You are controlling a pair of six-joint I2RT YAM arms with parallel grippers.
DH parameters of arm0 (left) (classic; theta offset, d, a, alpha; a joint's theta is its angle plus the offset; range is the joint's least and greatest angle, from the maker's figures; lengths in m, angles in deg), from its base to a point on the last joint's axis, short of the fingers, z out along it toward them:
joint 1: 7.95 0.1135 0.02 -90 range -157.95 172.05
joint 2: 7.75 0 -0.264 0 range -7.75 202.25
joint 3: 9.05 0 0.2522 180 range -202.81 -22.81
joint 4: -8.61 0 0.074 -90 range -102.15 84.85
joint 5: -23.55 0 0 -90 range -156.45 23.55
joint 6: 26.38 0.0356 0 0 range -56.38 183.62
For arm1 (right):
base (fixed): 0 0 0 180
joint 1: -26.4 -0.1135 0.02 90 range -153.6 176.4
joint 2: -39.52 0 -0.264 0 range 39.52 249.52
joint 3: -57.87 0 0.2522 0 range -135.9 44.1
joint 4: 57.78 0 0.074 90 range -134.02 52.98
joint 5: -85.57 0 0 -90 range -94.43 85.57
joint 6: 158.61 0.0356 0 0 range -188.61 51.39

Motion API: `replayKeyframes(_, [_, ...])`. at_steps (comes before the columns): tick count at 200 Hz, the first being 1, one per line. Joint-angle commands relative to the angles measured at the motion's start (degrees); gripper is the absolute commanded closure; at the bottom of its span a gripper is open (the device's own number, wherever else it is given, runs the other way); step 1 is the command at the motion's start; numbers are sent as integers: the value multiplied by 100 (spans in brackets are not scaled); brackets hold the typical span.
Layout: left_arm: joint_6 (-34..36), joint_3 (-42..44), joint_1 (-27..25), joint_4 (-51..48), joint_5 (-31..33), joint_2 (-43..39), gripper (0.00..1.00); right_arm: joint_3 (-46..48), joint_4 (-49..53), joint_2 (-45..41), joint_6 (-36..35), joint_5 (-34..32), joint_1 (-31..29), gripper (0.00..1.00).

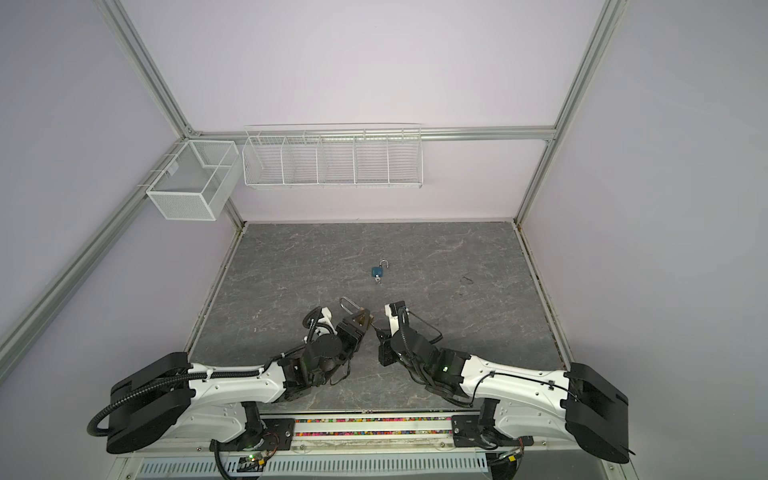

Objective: Unlock with the key

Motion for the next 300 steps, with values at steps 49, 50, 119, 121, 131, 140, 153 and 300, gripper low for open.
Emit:
replayKeyframes(49, [-30,-14,-25,602,14,70,100,-138,-80,72,54,-101,-35,94])
replayKeyframes(50, [-30,-16,-29,603,10,66,100,-143,-80,72,57,-101,-34,94])
replayKeyframes(119, [18,19,-43,1054,-139,325,100,-274,110,-128,8,-140,104,94])
replayKeyframes(121, [19,20,-49,1062,-136,329,100,-278,117,-133,8,-143,115,94])
replayKeyframes(131, [16,26,-59,1122,-137,357,100,-279,139,-155,20,-136,130,94])
replayKeyframes(140, [15,24,-60,1149,-136,377,100,-290,150,-156,32,-129,149,94])
replayKeyframes(153, [27,23,-77,1179,-128,382,100,-286,132,-132,59,-95,159,94])
replayKeyframes(300, [250,-54,-95,2224,-370,1031,100,-297,243,-501,-20,301,593,94])
